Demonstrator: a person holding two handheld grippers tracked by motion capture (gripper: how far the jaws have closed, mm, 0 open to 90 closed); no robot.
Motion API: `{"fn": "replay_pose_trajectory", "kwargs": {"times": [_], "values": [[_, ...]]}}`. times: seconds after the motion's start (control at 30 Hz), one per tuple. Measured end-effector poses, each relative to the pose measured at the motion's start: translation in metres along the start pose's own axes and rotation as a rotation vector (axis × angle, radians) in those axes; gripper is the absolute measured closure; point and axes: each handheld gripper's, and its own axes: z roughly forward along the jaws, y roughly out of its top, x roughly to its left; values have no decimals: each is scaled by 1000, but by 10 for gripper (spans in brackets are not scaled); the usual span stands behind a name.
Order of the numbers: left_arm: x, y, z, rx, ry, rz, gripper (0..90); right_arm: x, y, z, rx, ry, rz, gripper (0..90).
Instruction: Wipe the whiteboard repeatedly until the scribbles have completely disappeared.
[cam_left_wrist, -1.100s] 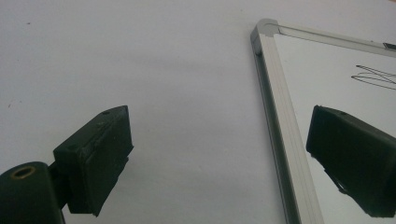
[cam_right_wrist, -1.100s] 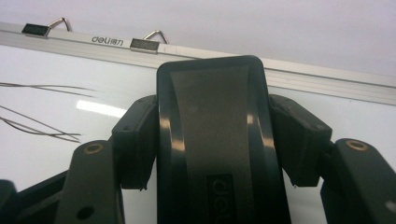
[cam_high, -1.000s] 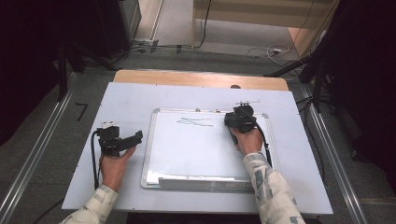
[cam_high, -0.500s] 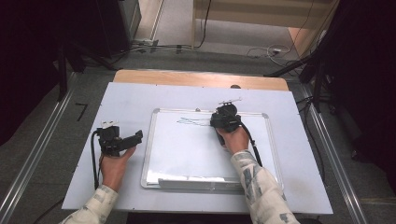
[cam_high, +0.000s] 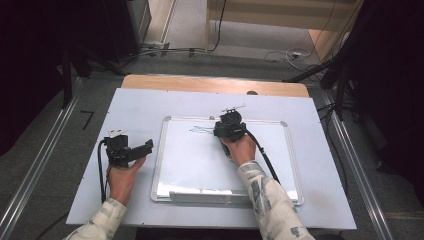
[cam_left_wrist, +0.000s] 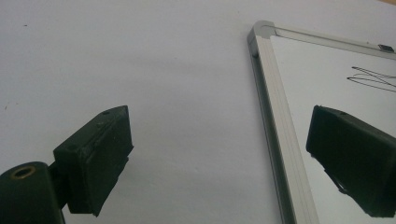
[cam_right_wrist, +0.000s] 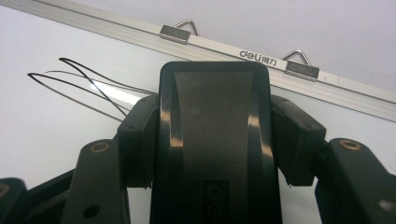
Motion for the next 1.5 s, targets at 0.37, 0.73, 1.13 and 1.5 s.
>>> {"fn": "replay_pose_trajectory", "kwargs": {"times": [0.37, 0.73, 1.13, 1.5], "values": [[1, 0, 1, 8, 5, -3, 74, -34, -4, -6, 11, -37, 49, 383], [1, 0, 1, 5, 7, -5, 74, -57, -11, -12, 14, -77, 84, 383], [0, 0, 1, 7, 8, -2, 74, -36, -7, -8, 13, -54, 56, 383], [0, 0, 0, 5, 4, -3, 74, -13, 0, -2, 9, -27, 27, 383]]}}
